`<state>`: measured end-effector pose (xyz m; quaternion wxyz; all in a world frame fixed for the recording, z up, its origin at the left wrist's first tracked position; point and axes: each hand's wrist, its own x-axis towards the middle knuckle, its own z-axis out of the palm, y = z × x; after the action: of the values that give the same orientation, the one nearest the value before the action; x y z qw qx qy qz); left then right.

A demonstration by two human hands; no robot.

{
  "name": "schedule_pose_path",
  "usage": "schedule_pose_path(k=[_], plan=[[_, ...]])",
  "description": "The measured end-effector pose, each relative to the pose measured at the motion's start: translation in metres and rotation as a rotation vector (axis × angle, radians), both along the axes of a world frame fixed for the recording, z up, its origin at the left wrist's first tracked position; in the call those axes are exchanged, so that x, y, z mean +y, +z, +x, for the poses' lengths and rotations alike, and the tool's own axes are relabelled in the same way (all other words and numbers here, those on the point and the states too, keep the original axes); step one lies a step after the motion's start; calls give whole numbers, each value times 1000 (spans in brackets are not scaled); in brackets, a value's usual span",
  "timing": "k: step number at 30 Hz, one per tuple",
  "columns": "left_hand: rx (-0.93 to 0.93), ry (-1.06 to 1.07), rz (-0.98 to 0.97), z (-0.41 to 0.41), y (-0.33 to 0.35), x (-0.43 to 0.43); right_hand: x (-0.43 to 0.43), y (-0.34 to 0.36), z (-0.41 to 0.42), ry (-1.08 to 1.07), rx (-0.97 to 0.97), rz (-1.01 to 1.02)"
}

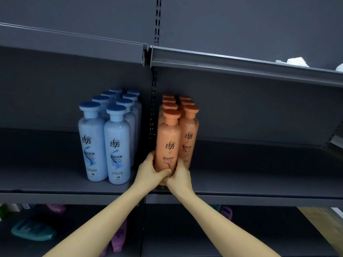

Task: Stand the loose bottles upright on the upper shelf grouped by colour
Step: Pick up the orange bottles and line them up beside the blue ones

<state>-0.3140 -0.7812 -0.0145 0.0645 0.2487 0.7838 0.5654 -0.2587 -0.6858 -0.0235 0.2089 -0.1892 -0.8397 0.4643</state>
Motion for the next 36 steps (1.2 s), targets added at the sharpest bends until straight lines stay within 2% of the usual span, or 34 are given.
schedule_pose_path(k=[36], plan=[[31, -40, -40, -6, -3, 3, -4, -4, -8, -23, -73, 17]])
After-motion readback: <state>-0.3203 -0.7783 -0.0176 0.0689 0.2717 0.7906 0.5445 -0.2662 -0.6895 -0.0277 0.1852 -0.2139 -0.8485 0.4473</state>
